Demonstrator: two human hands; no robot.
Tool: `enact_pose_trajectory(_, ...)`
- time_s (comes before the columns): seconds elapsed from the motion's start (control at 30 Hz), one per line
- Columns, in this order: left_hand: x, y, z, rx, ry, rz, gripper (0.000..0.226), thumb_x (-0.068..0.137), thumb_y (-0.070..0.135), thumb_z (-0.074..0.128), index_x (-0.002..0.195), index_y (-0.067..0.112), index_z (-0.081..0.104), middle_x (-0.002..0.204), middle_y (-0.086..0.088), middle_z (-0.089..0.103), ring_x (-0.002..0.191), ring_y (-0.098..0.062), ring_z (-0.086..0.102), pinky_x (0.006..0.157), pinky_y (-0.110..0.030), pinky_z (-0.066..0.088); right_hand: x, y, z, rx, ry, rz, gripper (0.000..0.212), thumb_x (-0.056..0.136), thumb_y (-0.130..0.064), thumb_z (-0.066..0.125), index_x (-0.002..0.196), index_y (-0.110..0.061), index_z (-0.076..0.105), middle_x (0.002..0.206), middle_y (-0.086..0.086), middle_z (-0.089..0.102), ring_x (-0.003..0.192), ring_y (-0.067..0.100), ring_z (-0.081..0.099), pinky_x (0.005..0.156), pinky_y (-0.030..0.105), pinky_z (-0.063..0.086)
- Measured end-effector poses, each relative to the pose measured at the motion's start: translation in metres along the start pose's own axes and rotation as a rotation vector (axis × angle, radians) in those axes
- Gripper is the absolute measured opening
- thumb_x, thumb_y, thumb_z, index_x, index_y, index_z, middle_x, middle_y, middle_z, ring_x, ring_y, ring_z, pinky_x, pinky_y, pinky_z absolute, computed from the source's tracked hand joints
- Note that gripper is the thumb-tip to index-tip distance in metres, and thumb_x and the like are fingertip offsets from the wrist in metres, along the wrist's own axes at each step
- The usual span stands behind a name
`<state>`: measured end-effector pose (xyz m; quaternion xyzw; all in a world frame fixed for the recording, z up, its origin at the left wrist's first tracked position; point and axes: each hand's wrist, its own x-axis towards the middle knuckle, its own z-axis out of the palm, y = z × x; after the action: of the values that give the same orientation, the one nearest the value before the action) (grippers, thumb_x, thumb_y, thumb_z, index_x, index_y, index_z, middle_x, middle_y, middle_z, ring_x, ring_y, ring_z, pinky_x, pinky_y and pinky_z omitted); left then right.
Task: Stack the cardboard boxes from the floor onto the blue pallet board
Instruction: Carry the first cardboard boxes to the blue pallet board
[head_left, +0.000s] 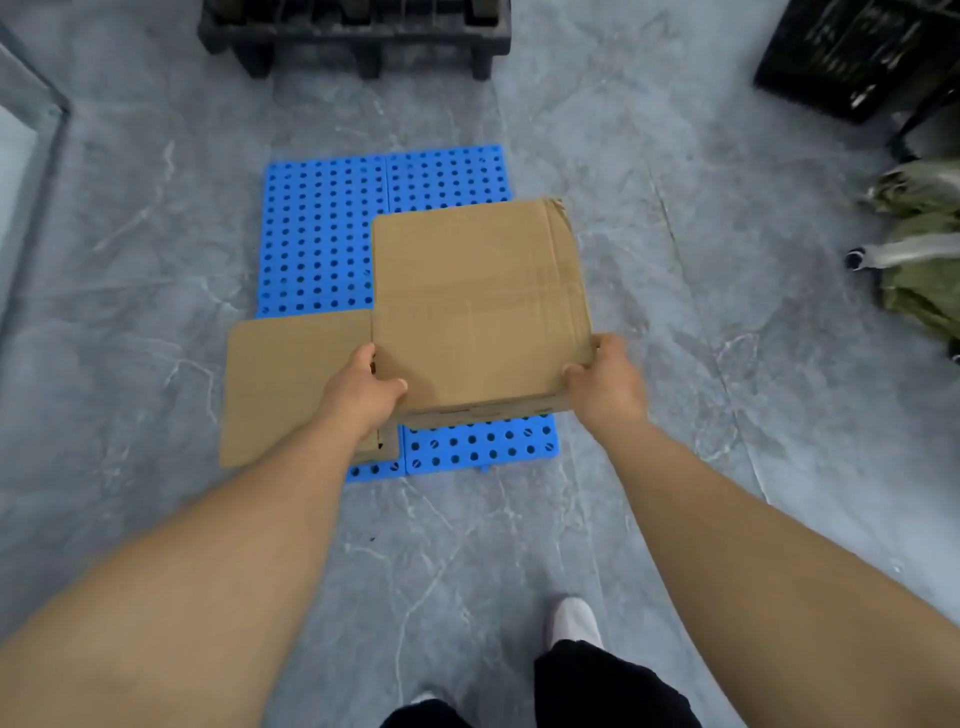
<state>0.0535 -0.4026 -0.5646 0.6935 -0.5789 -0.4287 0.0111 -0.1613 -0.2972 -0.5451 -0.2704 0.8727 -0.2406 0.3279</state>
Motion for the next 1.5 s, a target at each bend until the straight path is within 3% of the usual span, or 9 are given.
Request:
enact_pose_trajectory(0.2, 0.048, -0.060, 0.048, 0.093, 0.039, -0.013, 0.064, 0.086, 0.026, 0.061, 0.143, 0.019, 0.032, 0.141, -0.005, 0.043, 0.124, -0.026, 0.045, 0.101, -0.036, 0.039, 0.039, 0.049, 0.078, -0.020, -0.010, -0.032, 0.041, 0.086, -0.017, 0.050, 0.127, -0.013, 0.042, 0.114, 0.010, 0.058, 0.098, 0.031, 0.058, 0.081, 0.041, 0.049)
enact_pose_trajectory(0.47, 0.093, -0.089, 0.071, 0.245, 0.105, 0.049, 0.067, 0.087, 0.031, 0.059, 0.145, 0.019, 0.028, 0.152, -0.005, 0.023, 0.135, -0.029, 0.030, 0.110, -0.046, 0.030, 0.076, 0.088, 0.138, 0.054, -0.009, -0.080, 0.032, 0.088, -0.016, 0.050, 0.119, -0.012, 0.044, 0.087, 0.001, 0.049, 0.083, 0.027, 0.057, 0.065, 0.036, 0.046)
enact_pose_trajectory(0.57, 0.103, -0.092, 0.078, 0.274, 0.096, 0.052, 0.066, 0.087, 0.031, 0.058, 0.145, 0.020, 0.029, 0.151, -0.005, 0.026, 0.135, -0.029, 0.031, 0.110, -0.045, 0.032, 0.082, 0.097, 0.144, 0.037, -0.005, -0.084, 0.030, 0.088, -0.015, 0.050, 0.117, -0.012, 0.043, 0.088, 0.001, 0.047, 0.080, 0.025, 0.053, 0.060, 0.032, 0.041)
enact_pose_trajectory(0.7, 0.102, -0.100, 0.091, 0.296, 0.055, 0.011, 0.061, 0.084, 0.028, 0.059, 0.140, 0.018, 0.038, 0.140, -0.007, 0.042, 0.124, -0.030, 0.043, 0.102, -0.042, 0.041, 0.079, 0.111, 0.151, 0.021, -0.041, -0.052, 0.028, 0.089, -0.013, 0.049, 0.117, -0.010, 0.043, 0.095, 0.005, 0.048, 0.084, 0.025, 0.050, 0.068, 0.033, 0.040)
enact_pose_trajectory(0.8, 0.101, -0.106, 0.099, 0.347, 0.083, 0.001, 0.057, 0.084, 0.026, 0.059, 0.137, 0.015, 0.042, 0.138, -0.008, 0.043, 0.123, -0.030, 0.043, 0.104, -0.042, 0.038, 0.079, 0.117, 0.159, 0.028, -0.067, -0.014, 0.025, 0.090, -0.013, 0.048, 0.115, -0.010, 0.043, 0.094, 0.006, 0.048, 0.081, 0.025, 0.048, 0.065, 0.031, 0.037)
enact_pose_trajectory(1.03, 0.101, -0.112, 0.108, 0.472, 0.143, -0.004, 0.066, 0.090, 0.038, 0.050, 0.147, 0.025, 0.021, 0.156, -0.001, 0.010, 0.140, -0.029, 0.013, 0.113, -0.047, 0.021, 0.091, 0.117, 0.163, 0.065, -0.047, -0.058, 0.030, 0.089, -0.012, 0.049, 0.118, -0.012, 0.044, 0.088, 0.002, 0.047, 0.069, 0.018, 0.046, 0.047, 0.024, 0.029)
enact_pose_trajectory(1.13, 0.099, -0.114, 0.112, 0.552, 0.170, -0.010, 0.065, 0.092, 0.044, 0.045, 0.148, 0.028, 0.016, 0.157, 0.001, 0.005, 0.141, -0.028, 0.011, 0.110, -0.050, 0.022, 0.091, 0.117, 0.166, 0.070, -0.052, -0.064, 0.033, 0.091, -0.011, 0.046, 0.123, -0.012, 0.043, 0.091, 0.001, 0.046, 0.068, 0.016, 0.045, 0.049, 0.024, 0.030)
enact_pose_trajectory(1.27, 0.097, -0.115, 0.115, 0.552, 0.179, -0.012, 0.065, 0.093, 0.041, 0.043, 0.148, 0.030, 0.011, 0.157, 0.002, 0.003, 0.142, -0.027, 0.009, 0.109, -0.050, 0.023, 0.092, 0.113, 0.167, 0.023, -0.051, -0.077, 0.034, 0.091, -0.010, 0.043, 0.125, -0.009, 0.041, 0.094, 0.003, 0.047, 0.080, 0.023, 0.049, 0.064, 0.031, 0.038)
enact_pose_trajectory(1.5, 0.100, -0.117, 0.112, 0.468, 0.164, 0.016, 0.073, 0.087, 0.026, 0.054, 0.146, 0.037, 0.013, 0.157, 0.004, 0.007, 0.141, -0.028, 0.010, 0.111, -0.052, 0.021, 0.091, 0.108, 0.166, -0.048, -0.085, -0.080, 0.031, 0.093, -0.011, 0.043, 0.123, -0.008, 0.040, 0.093, 0.005, 0.045, 0.080, 0.023, 0.049, 0.066, 0.037, 0.045)
